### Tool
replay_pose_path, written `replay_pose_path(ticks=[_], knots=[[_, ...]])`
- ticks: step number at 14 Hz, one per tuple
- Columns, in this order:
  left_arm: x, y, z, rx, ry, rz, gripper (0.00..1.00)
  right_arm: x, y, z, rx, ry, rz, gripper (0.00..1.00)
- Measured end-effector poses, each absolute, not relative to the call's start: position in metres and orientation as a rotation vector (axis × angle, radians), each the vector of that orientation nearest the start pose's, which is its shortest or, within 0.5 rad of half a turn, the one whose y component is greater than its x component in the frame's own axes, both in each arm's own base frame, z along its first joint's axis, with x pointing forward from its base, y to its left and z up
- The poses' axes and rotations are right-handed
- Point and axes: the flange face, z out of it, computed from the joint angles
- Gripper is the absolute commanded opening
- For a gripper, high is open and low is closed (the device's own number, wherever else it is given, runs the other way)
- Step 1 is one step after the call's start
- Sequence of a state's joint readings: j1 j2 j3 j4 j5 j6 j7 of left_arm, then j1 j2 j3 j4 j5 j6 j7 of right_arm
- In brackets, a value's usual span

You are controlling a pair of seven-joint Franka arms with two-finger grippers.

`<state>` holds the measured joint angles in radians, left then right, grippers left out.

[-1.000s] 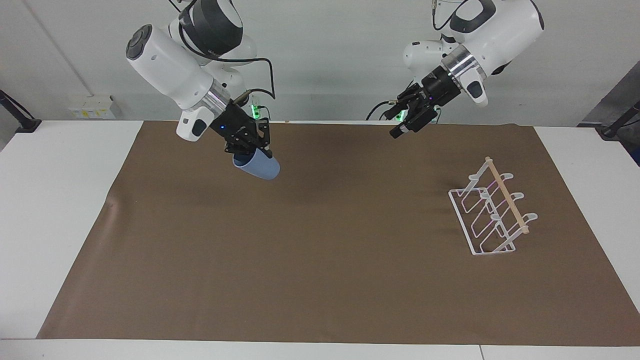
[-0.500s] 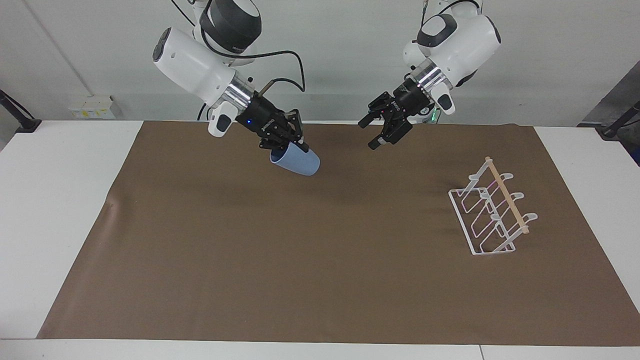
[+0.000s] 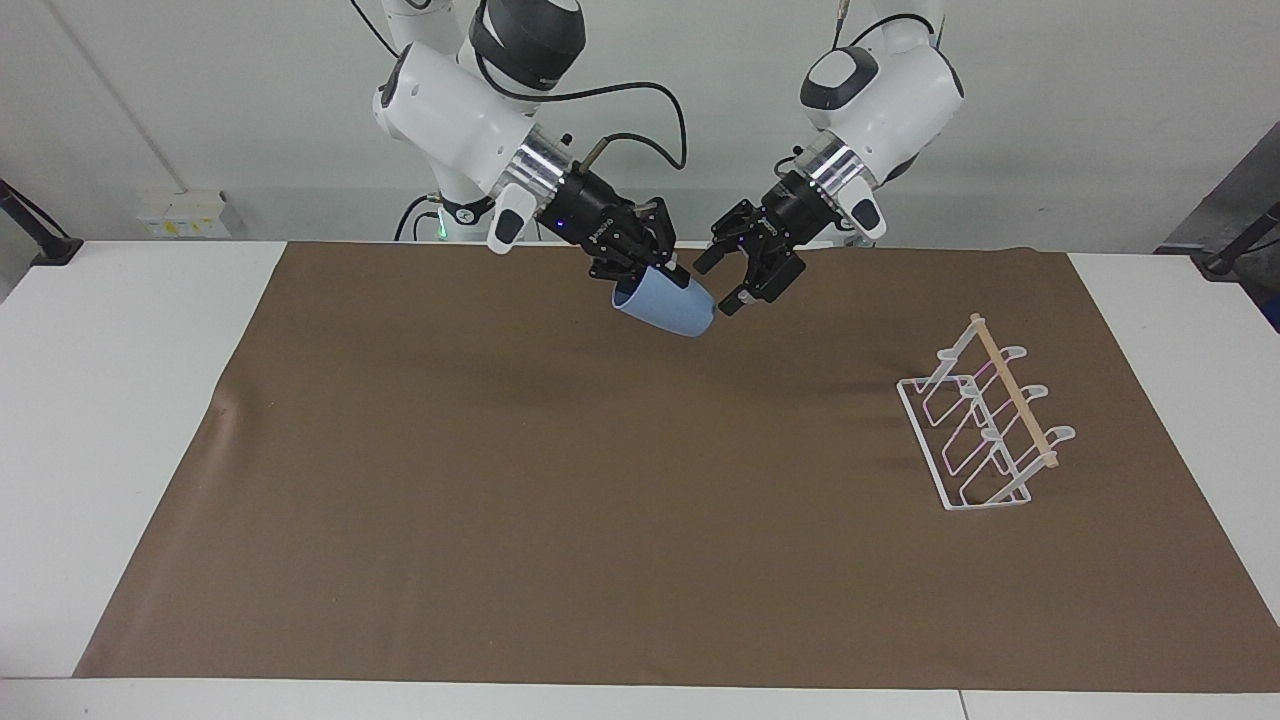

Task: Hang cup on cup holder

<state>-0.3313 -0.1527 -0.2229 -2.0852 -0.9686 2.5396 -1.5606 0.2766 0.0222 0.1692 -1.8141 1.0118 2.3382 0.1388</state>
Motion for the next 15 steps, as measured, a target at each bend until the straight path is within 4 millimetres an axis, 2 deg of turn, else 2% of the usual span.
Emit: replay_pose_path(ticks=[5,11,13,14,15], knots=[[0.478,-0.288,0.56,1.511,1.651,-0.404,1.0,0.546,0.278,0.582,-2.093,0.305,-0.197,0.0],[0.488,-0.29,0.562,1.581,1.557,-0.338,1.0,0.539,0.291,0.584,-2.071,0.331,-0.19,0.0],[0.489,-0.29,0.562,1.586,1.552,-0.335,0.89,0.539,0.291,0.583,-2.071,0.332,-0.189,0.0],[0.489,-0.29,0.561,1.586,1.553,-0.335,0.79,0.539,0.291,0.583,-2.072,0.332,-0.189,0.0],[0.489,-0.289,0.561,1.585,1.554,-0.335,0.61,0.539,0.291,0.583,-2.072,0.333,-0.189,0.0]])
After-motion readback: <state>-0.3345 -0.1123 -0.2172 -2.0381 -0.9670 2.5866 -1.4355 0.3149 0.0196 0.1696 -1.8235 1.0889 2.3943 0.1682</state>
